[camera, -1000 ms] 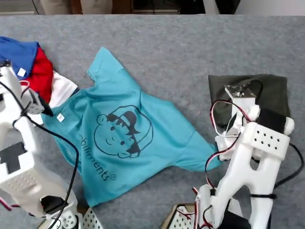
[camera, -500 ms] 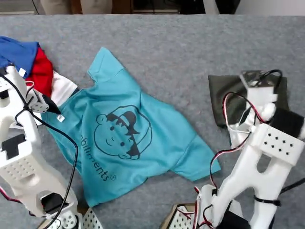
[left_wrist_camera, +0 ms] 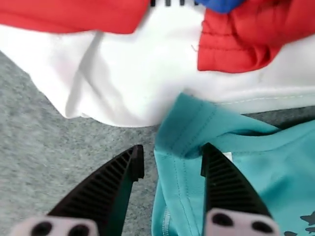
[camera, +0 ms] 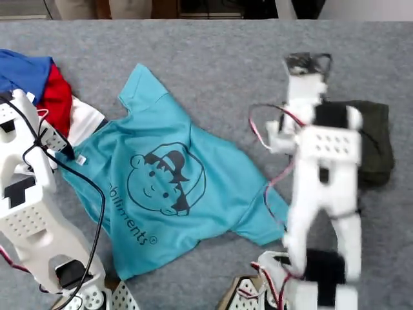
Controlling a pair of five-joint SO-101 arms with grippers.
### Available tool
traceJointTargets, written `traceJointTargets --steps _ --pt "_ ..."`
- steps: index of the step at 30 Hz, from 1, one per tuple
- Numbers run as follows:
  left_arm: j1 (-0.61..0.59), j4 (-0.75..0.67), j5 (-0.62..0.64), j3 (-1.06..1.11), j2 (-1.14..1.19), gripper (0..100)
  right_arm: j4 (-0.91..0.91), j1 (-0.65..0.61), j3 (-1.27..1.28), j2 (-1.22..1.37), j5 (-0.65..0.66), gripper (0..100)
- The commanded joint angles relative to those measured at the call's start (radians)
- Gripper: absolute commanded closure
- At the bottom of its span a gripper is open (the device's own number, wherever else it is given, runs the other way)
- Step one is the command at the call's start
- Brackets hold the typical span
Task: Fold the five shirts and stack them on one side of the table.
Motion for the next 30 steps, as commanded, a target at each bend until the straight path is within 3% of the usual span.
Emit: traceJointTargets --steps 1,12,15,19,23,27,30 --pt "0.005 0.006 0.006 -0.034 -0.01 80 -0.04 -0.13 -0.216 0.232 -0.077 89.4" --pt "0.006 0.04 0.002 -0.037 -0.008 81 0.176 -0.387 -0.963 0.924 -0.167 89.3" --pt "0.006 0.04 0.002 -0.032 -0.008 86 0.244 -0.418 -1.159 1.101 -0.172 89.3" --pt "0.006 0.04 0.002 -0.029 -0.008 96 0.341 -0.43 -1.403 1.316 -0.172 89.5" --pt "0.006 0.04 0.002 -0.029 -0.008 98 0.382 -0.401 -1.586 1.48 -0.172 89.8" --pt "0.003 0.04 0.002 -0.029 -0.008 98 0.382 -0.363 -1.62 1.521 -0.167 99.8" --pt "-0.002 0.04 0.002 -0.029 -0.008 98 0.384 -0.332 -1.62 1.521 -0.167 98.8"
